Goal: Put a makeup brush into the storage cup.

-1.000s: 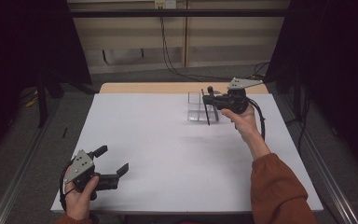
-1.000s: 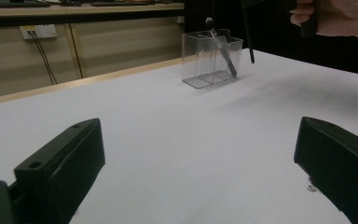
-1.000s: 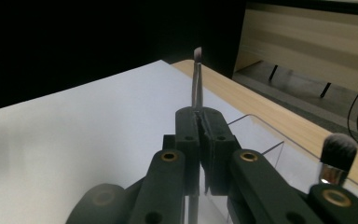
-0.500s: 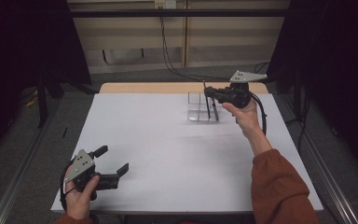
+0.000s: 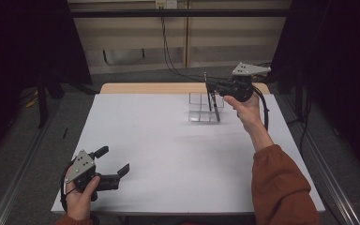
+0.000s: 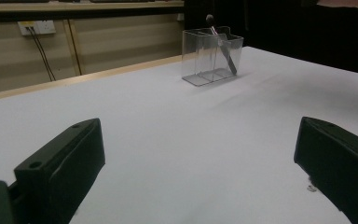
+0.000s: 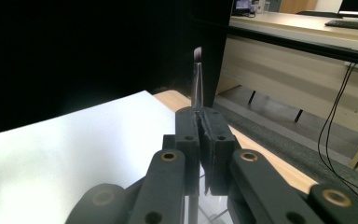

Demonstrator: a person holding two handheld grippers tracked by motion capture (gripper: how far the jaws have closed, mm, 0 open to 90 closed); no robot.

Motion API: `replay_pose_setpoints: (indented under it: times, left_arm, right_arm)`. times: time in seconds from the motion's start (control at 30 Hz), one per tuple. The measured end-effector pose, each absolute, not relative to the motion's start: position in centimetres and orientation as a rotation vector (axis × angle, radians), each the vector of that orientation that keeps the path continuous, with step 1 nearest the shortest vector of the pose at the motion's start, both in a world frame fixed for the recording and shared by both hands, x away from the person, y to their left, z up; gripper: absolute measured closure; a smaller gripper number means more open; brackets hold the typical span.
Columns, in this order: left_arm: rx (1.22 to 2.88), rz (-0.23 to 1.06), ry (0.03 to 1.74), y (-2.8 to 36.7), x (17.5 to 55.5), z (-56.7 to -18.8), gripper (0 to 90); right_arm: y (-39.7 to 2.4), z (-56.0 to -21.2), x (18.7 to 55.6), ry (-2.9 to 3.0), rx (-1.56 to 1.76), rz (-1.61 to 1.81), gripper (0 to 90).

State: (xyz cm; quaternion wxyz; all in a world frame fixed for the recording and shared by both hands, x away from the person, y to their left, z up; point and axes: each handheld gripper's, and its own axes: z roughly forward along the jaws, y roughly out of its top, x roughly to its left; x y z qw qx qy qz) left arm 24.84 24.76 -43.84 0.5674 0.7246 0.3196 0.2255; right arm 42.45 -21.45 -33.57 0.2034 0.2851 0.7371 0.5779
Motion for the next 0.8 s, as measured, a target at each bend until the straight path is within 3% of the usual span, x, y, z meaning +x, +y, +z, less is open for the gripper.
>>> replay_pose_setpoints:
  times: [0.8]
  left_arm:
    - [1.703, 0.533, 0.748, 24.8, 24.8, -43.8, 1.8]
  right_arm:
    - [-23.2, -33.5, 44.1, 1.942, 0.91, 1.554, 86.1]
